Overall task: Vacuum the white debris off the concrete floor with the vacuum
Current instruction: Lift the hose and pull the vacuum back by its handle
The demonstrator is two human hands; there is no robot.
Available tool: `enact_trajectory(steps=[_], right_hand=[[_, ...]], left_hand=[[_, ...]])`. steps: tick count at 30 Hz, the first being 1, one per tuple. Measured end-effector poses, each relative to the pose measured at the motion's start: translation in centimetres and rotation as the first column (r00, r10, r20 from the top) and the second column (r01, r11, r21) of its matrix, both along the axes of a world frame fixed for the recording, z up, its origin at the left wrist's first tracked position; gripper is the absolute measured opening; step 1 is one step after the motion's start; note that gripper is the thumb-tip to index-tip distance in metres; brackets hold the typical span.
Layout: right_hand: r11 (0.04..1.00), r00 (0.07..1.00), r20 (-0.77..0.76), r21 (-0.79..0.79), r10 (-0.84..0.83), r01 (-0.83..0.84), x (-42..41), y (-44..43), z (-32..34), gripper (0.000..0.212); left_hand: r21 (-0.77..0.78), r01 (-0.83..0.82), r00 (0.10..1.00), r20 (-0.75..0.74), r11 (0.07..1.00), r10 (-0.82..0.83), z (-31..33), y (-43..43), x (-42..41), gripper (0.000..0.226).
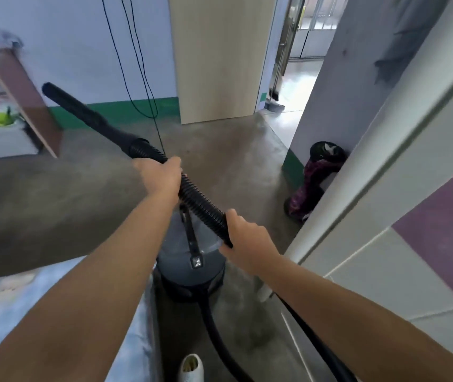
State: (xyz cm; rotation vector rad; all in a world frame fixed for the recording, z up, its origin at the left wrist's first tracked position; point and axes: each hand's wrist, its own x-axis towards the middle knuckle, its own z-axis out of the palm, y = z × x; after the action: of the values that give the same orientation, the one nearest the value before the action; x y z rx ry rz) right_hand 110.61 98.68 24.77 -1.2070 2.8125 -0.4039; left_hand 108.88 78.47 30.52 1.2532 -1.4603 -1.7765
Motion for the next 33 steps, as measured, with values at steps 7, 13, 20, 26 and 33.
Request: enact_trajectory(steps=[7,13,20,26,33], right_hand=[[0.981,0.986,0.069,0.116,0.151,-0.159,-5.0,-7.5,-7.4,0.039],[0.882,0.901,0.052,0.187,0.43,-0.432,-7.4,-10.7,-14.6,0.068],[0.803,0.825,0.062,0.195,0.562,-0.563,-12.4,-12.4,-25.3,0.032],[0.574,0.725,0.125,0.528,0.677,-0.626,-15.2,-15.1,-34.9,0.075],[0.447,0.605,0.054,0.622,0.794,-0.642,-16.1,-17.6,-37.0,0.081]], left_hand=[[-0.496,0.354,0.857,0.511,0.792,-0.063,-6.5,-6.0,-3.8,0.092],[-0.488,0.481,0.759,0.647,0.728,-0.068,-13.7,-10.2,-4.7,0.085],[-0.398,0.526,0.66,0.748,0.751,-0.066,-24.1,-12.1,-3.8,0.087],[-0.262,0.56,0.583,0.798,0.786,-0.15,-31.9,-10.6,-2.3,0.085],[-0.25,0.574,0.592,0.784,0.78,-0.184,-36.2,-9.7,-1.4,0.088]])
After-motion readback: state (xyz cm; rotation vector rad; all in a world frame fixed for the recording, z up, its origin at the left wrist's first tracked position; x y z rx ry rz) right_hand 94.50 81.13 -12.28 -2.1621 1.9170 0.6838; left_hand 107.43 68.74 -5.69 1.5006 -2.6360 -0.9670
